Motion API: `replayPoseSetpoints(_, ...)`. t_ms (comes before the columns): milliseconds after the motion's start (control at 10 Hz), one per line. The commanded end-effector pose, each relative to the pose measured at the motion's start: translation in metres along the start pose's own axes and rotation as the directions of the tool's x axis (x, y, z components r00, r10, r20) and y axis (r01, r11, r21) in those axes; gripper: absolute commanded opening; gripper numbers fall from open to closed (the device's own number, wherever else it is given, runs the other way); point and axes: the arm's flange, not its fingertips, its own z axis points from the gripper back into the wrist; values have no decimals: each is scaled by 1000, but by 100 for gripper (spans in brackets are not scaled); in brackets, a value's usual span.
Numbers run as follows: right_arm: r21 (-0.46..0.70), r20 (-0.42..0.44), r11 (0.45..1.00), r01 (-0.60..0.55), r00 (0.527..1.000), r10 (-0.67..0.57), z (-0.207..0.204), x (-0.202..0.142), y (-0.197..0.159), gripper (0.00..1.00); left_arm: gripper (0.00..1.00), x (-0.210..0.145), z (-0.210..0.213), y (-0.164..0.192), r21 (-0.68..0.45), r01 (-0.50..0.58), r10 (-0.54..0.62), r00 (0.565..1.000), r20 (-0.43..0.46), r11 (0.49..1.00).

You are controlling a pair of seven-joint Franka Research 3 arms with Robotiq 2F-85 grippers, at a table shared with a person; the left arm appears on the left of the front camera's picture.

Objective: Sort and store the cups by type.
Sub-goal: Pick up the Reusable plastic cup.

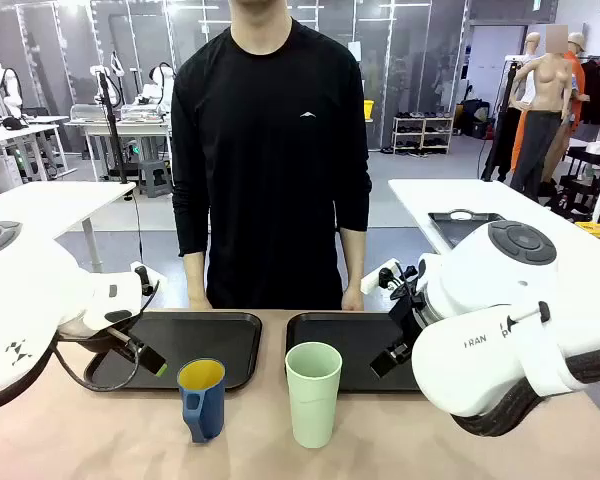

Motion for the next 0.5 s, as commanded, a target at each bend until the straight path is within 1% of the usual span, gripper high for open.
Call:
replayPoseSetpoints(0,0,0,1000,0,1000,0,0,0,0,100,100,0,0,0,0,0,0,1000,0,1000)
replayPoseSetpoints(400,0,0,1000,0,1000,0,0,0,0,100,100,0,0,0,0,0,0,1000,0,1000)
